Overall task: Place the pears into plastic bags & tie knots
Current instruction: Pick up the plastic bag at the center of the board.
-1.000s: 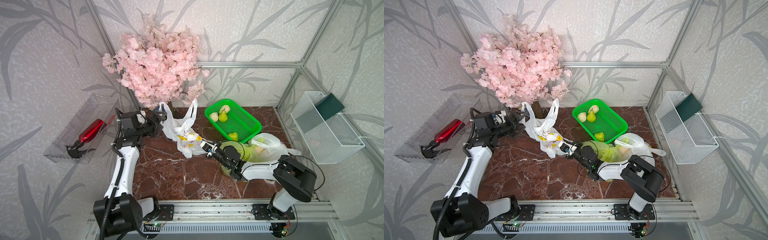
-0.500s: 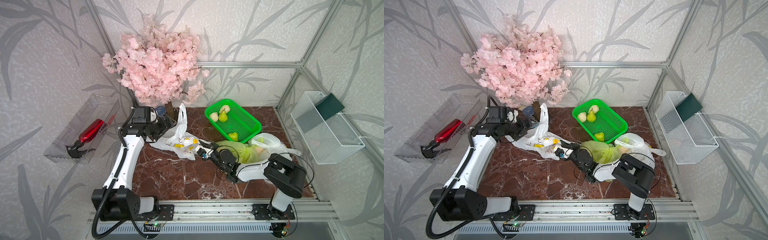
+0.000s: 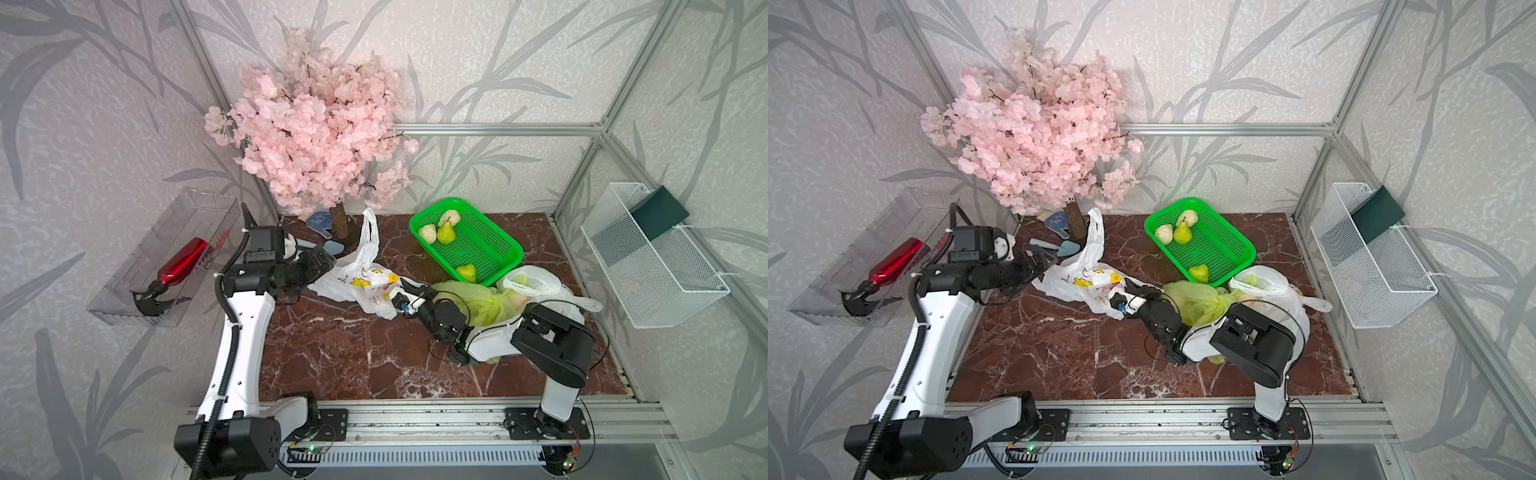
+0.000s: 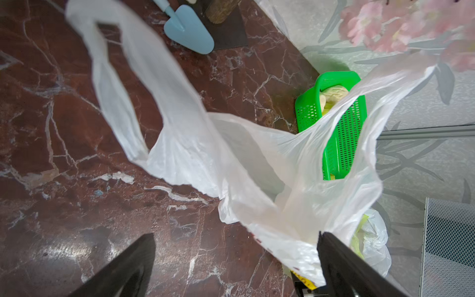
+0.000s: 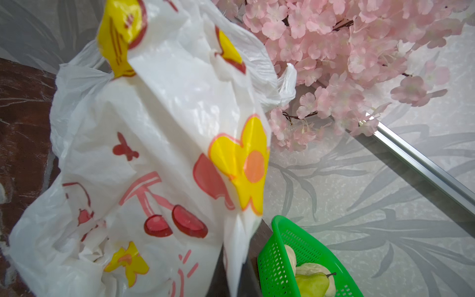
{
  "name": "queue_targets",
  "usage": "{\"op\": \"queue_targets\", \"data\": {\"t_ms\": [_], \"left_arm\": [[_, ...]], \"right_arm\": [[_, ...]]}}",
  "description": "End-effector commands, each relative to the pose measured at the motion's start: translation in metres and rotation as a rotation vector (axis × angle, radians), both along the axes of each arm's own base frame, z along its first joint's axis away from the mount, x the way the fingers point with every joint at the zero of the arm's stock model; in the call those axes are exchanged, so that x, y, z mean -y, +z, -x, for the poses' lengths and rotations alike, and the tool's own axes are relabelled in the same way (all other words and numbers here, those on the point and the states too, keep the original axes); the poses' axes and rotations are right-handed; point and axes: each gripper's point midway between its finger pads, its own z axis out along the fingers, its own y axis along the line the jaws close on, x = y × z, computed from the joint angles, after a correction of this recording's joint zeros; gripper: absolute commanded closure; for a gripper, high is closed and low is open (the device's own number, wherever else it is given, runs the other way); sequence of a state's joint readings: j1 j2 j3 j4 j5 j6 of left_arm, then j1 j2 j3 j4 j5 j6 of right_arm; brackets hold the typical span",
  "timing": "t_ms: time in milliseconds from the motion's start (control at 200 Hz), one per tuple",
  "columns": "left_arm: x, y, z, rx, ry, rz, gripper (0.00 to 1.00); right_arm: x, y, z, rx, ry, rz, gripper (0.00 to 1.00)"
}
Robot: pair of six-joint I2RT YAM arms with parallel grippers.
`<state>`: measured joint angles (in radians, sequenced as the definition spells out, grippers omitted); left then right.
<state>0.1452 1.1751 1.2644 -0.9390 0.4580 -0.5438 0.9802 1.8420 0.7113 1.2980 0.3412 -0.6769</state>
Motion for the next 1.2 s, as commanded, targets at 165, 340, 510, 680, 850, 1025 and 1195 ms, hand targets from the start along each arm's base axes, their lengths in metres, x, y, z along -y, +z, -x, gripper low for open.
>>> {"op": "queue_targets", "data": {"t_ms": [165, 340, 510, 680, 850, 1025, 1195], "left_arm": [[0.014, 0.003, -0.040, 0.093, 0.055, 0.289, 0.01], [0.016, -0.021, -0.048, 0.077, 0.101, 0.371, 0.06], [0.021, -0.045, -0.055, 0.032, 0.111, 0.399, 0.27], [0.036, -0.050, -0.071, 0.022, 0.073, 0.451, 0.77], [0.016, -0.024, -0.079, 0.111, 0.060, 0.284, 1.00], [-0.004, 0.004, -0.089, 0.225, 0.053, 0.080, 1.00], [0.013, 0.028, -0.092, 0.288, -0.078, -0.034, 1.00]], "right_arm": [[0.000, 0.025, 0.000, 0.034, -0.005, -0.085, 1.00], [-0.001, 0.028, 0.001, 0.032, -0.008, -0.104, 1.00], [-0.004, 0.033, 0.002, 0.043, -0.009, -0.118, 1.00], [-0.004, 0.038, 0.002, 0.025, -0.018, -0.162, 0.99], [0.004, 0.021, 0.006, -0.167, 0.003, -0.159, 0.57], [0.023, 0.009, 0.020, -0.516, 0.073, -0.207, 0.39], [0.085, 0.003, -0.015, -0.965, -0.161, -0.381, 0.36]]}}
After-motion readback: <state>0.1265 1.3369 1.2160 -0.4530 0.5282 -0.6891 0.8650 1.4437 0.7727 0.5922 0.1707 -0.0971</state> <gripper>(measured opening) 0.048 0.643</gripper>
